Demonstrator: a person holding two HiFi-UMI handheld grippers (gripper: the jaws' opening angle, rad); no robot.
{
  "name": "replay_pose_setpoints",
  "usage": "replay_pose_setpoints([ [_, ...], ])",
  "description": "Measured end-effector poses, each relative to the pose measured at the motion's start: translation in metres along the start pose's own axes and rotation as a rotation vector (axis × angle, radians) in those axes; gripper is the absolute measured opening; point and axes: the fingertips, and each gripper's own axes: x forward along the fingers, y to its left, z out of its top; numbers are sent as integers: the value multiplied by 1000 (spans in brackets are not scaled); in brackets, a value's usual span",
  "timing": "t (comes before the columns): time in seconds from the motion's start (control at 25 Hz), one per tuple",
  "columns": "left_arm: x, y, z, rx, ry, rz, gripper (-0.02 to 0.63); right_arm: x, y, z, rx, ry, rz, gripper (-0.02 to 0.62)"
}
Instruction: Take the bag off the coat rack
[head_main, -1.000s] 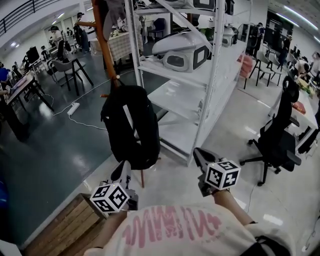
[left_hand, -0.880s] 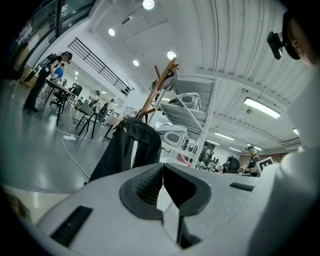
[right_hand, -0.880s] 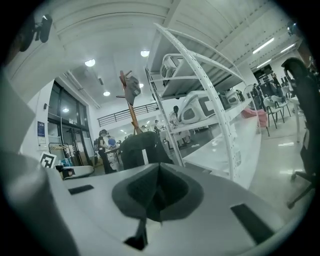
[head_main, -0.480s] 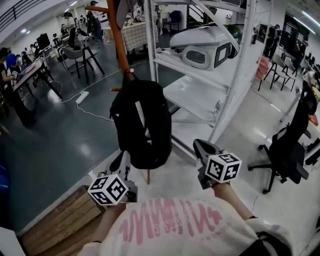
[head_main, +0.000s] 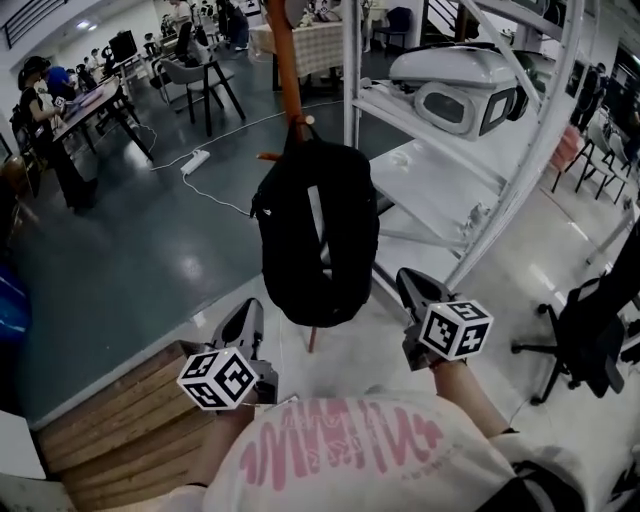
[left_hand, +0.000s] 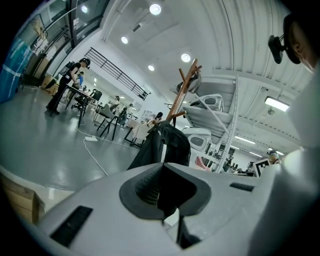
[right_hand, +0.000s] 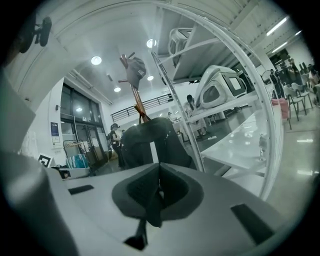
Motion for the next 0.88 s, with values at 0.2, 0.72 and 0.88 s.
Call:
replay_pose_setpoints([
  [0.2,-1,15,-8,-24,4,65,5,17,-7,-6,17,33,13,6],
  [0.72,36,23,22,-93,-149,168,5,86,-21,42,-54,55,151,7],
  [0.88,57,25,33,-101,-163,197,5,110,-26,71,-77,44,205,6],
])
